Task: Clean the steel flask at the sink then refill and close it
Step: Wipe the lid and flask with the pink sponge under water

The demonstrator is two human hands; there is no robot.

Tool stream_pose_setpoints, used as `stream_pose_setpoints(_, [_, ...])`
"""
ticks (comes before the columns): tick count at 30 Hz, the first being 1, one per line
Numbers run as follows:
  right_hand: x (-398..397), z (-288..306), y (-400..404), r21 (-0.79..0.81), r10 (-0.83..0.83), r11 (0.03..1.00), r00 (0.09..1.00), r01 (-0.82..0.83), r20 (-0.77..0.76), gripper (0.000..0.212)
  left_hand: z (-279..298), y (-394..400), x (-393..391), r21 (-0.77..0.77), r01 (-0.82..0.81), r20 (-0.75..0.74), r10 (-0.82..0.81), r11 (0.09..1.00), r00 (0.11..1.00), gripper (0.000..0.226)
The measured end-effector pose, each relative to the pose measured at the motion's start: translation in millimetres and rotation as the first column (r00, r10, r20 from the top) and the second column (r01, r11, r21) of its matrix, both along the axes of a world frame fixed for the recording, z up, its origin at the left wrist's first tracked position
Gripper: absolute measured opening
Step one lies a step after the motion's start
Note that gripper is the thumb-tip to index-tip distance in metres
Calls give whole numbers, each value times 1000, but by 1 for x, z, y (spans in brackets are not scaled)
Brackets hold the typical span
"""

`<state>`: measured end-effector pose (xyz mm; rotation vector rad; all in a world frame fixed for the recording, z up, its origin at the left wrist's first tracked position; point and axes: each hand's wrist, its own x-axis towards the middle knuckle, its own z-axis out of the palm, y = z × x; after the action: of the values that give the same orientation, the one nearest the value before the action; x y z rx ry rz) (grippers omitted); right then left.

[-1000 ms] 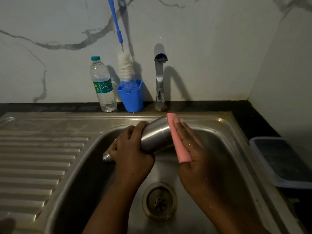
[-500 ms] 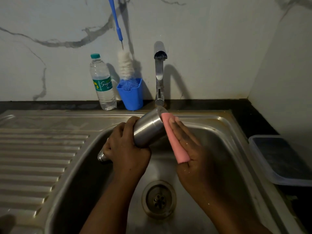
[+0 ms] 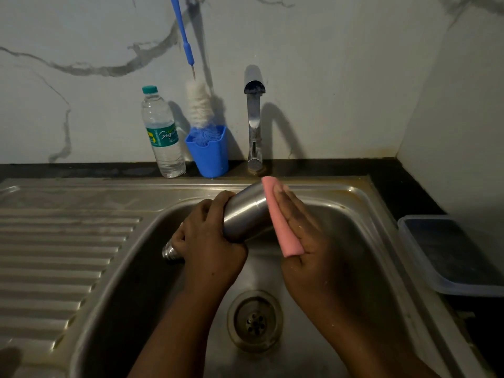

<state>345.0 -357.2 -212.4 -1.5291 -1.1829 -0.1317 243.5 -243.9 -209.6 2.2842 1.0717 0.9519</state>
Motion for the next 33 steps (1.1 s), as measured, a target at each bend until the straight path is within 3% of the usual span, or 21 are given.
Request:
stream_pose_setpoints(5, [14,-11,3,42,-92,994,987,98,-129,59,1,-6,2,92,54,-87,-46,994,995,86])
stream_pose_setpoints(11, [7,-4,2,106,-7,994,999,11,-38,54,3,-6,0,60,25,-56,-21,998,998,85])
stream_pose_setpoints(16, [5,-8,5,102,-38,993,983,57,-181,59,3,-7,2,57,59,-59,-56,997,997,84])
stream_pose_setpoints(20, [0,-6,0,35,-16,999,1000,17,-13,57,3,-2,0,19,-16,-13,16,1000,1000,87])
stream_pose_setpoints(24, [6,-12,5,51,-78,995,991,84,-112,61,3,-1,1,41,-16,-16,17,999,1000,88])
stream_pose_setpoints(29, [2,-3,-1,12,-1,1000,1000,1,-12,60,2,1,0,1,-47,19,47,999,999,87])
stream_pose_setpoints(33, [5,-12,7,65,-76,994,989,84,-125,56,3,-1,1,19,-12,-25,13,1000,1000,89])
